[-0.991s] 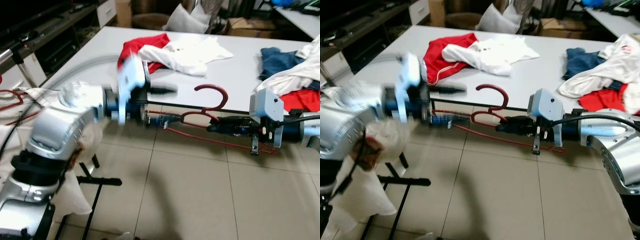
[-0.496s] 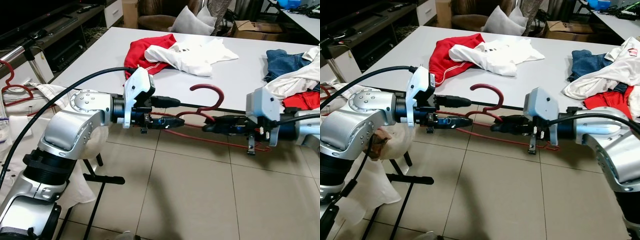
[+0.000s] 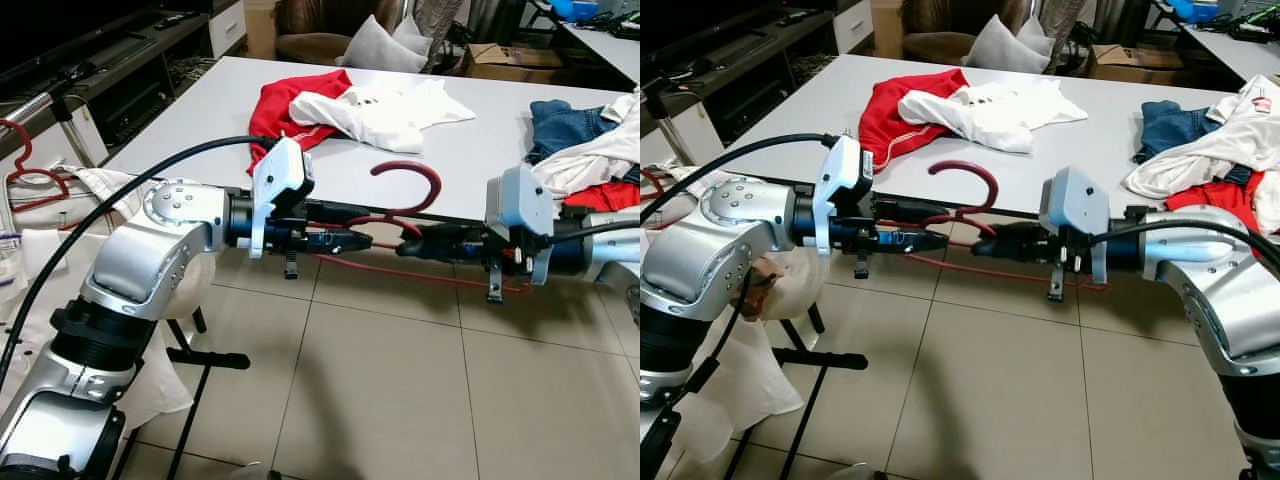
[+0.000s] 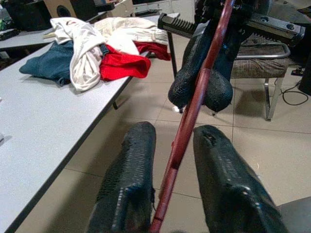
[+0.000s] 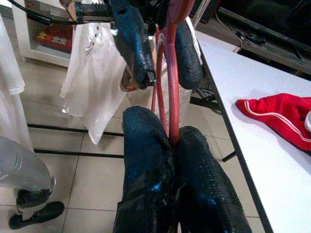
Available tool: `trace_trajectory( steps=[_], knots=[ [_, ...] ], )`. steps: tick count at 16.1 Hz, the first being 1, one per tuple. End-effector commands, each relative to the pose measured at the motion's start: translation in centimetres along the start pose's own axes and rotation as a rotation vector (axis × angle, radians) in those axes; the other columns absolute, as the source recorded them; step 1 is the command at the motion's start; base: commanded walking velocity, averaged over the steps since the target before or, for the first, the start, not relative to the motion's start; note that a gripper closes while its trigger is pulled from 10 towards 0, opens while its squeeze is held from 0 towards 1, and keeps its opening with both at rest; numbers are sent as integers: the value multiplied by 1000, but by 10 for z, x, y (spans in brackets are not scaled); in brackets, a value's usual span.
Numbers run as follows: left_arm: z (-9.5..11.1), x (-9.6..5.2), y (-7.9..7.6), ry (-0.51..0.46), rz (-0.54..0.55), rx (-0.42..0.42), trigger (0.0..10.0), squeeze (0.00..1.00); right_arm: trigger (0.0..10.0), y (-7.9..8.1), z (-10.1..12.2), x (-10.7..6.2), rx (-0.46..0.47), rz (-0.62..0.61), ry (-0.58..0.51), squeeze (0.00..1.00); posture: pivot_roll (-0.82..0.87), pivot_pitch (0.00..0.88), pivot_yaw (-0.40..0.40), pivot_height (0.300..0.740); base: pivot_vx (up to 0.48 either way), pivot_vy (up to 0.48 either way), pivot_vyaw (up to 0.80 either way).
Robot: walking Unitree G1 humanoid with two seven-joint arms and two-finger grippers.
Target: Hang hanger
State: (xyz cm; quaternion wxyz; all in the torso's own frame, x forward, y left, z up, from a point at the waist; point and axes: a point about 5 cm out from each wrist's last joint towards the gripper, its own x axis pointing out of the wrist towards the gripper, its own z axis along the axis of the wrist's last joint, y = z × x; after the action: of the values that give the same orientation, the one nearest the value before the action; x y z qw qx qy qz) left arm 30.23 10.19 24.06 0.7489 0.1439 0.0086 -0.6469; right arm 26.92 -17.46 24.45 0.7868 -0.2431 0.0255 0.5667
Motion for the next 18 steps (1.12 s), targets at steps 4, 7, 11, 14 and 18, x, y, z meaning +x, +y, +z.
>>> trace_trajectory(
  steps=[4,7,11,14,18],
  knots=[
    [1,-2,3,15,-9,23,0,0,10000,-5,4,-1,-20,-20,-19,0,-153,0,24,719,0,0,0],
    [2,-3,3,16,-23,20,0,0,10000,-6,4,-1,-21,-21,-24,0,-153,0,22,719,0,0,0],
    [7,-6,3,23,-45,43,0,0,10000,-7,4,0,16,-6,-38,106,-150,0,18,719,0,0,0],
    [19,-8,3,55,-97,109,0,0,10000,-12,3,-1,19,11,-17,1000,-156,0,19,719,0,0,0],
    [22,-8,6,88,-114,142,0,0,10000,-14,5,-4,-30,42,23,1000,-159,0,20,719,0,0,0]
  ],
)
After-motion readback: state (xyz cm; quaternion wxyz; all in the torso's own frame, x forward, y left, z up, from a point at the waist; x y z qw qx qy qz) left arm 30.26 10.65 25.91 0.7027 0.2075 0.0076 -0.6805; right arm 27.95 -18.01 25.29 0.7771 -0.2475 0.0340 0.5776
